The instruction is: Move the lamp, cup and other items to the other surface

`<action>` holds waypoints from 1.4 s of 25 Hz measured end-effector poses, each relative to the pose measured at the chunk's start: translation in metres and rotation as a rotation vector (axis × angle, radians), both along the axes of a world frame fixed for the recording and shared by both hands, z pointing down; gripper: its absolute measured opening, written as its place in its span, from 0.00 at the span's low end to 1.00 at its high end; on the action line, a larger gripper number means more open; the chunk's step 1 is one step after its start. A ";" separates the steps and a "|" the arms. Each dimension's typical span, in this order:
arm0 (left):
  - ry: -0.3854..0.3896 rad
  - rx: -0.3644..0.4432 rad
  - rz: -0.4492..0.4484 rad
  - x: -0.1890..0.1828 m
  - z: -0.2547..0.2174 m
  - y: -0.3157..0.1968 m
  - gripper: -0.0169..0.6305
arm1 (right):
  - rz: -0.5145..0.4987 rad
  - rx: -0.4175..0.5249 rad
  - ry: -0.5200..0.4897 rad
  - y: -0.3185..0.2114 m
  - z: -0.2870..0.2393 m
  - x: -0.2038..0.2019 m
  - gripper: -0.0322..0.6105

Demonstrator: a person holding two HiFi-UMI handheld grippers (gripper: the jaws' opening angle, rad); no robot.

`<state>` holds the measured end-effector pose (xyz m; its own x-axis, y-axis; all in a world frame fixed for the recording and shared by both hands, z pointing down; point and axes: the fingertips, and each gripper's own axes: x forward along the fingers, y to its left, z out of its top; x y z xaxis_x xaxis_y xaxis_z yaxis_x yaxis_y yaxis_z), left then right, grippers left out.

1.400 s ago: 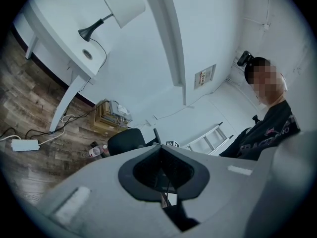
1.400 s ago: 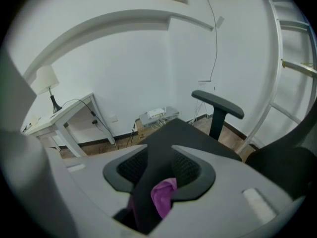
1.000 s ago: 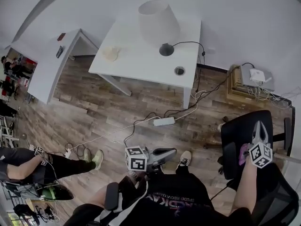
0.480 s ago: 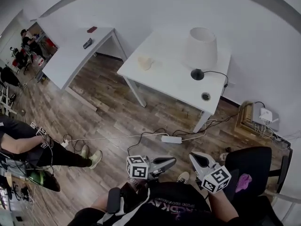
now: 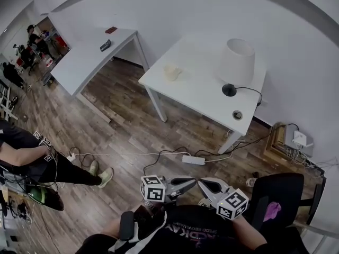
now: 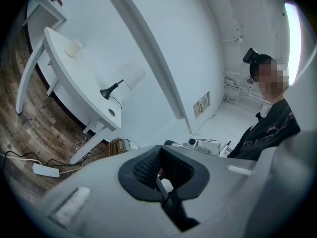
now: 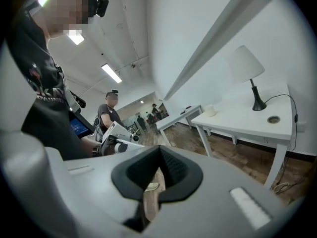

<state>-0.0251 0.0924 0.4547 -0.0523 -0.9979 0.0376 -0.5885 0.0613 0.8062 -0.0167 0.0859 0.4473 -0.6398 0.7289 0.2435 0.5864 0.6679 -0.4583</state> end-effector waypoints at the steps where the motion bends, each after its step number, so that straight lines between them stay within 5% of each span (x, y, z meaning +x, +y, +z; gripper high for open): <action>1: 0.001 0.007 0.005 0.000 0.000 0.000 0.02 | 0.010 -0.005 0.004 -0.001 0.000 -0.001 0.05; 15: 0.015 0.009 -0.045 -0.007 0.004 0.010 0.03 | 0.052 -0.029 0.046 -0.011 0.005 -0.013 0.05; 35: -0.035 0.036 -0.151 -0.081 0.000 0.139 0.03 | 0.085 -0.020 -0.004 0.090 -0.018 -0.103 0.09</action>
<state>-0.1060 0.2315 0.4544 -0.2025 -0.9793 -0.0021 -0.6027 0.1229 0.7884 -0.1197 0.1762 0.4296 -0.7005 0.6767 0.2268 0.5301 0.7061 -0.4695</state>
